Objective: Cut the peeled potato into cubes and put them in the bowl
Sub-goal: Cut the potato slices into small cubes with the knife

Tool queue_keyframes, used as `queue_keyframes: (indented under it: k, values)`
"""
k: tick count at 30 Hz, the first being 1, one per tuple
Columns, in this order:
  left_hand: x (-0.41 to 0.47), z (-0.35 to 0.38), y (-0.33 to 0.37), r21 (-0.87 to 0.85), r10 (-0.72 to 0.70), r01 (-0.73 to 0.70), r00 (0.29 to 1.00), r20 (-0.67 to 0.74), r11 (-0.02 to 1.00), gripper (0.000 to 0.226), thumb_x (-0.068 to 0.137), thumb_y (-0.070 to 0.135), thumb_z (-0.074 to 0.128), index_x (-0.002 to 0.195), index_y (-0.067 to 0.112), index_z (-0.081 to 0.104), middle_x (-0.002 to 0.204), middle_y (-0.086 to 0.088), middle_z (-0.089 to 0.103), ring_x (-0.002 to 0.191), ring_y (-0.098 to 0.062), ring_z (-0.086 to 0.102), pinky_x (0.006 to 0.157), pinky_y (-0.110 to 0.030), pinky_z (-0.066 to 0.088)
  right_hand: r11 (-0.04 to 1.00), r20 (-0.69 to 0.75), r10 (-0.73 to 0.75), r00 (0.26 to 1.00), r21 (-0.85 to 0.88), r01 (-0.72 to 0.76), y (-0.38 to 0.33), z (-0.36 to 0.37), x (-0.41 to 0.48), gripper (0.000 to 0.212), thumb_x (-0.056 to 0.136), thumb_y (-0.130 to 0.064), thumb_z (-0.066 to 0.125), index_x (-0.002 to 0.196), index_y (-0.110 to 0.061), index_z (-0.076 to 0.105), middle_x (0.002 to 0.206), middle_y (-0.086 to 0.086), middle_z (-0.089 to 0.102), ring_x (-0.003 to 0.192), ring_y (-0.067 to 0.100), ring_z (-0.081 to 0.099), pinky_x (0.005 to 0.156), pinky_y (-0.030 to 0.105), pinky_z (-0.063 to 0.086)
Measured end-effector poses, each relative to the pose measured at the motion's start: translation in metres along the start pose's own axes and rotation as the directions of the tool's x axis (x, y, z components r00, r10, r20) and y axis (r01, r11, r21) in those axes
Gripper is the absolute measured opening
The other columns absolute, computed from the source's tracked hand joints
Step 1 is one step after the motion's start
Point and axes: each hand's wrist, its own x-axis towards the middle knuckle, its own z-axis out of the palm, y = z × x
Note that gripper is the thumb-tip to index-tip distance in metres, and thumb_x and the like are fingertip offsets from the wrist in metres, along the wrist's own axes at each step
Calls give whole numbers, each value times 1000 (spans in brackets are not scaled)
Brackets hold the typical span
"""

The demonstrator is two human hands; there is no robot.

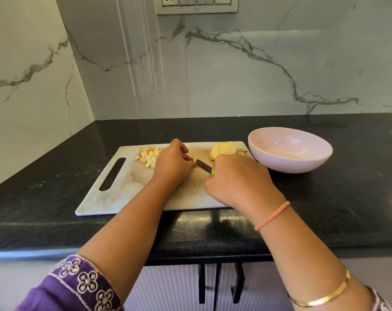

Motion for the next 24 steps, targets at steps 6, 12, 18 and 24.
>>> queue_keyframes:
  k: [6, 12, 18, 24]
  values:
    - [-4, -1, -2, 9, 21, -21, 1000, 6, 1000, 25, 86, 15, 67, 98, 20, 46, 95, 2, 67, 80, -8, 58, 57, -13, 37, 999, -2, 11, 1000, 31, -11, 1, -8, -15, 23, 91, -25, 44, 71, -17, 38, 68, -3, 41, 62, 14, 42, 51, 25, 28]
    - [-10, 6, 8, 187, 83, -94, 994, 64, 978, 44, 78, 42, 67, 112, 24, 46, 98, 5, 57, 89, -14, 57, 69, -26, 44, 990, -103, 116, 988, 94, -106, 15, -14, -16, 22, 93, -25, 42, 73, -17, 46, 63, -1, 42, 55, 8, 36, 46, 24, 25]
    - [-8, 8, 14, 185, 81, -84, 996, 25, 979, 37, 81, 33, 66, 110, 20, 45, 98, 2, 59, 87, -15, 55, 67, -26, 42, 988, -109, 129, 986, 104, -118, 18, -11, -12, 26, 93, -25, 43, 68, -19, 41, 62, -2, 41, 54, 9, 35, 45, 24, 24]
    - [-5, 2, 8, 94, 79, -85, 995, 63, 992, 31, 83, 23, 67, 103, 23, 44, 99, 4, 60, 88, -13, 57, 71, -24, 46, 984, -90, 134, 987, 134, -121, 19, -4, -7, 22, 93, -25, 43, 74, -17, 45, 63, -2, 43, 57, 12, 39, 47, 24, 26]
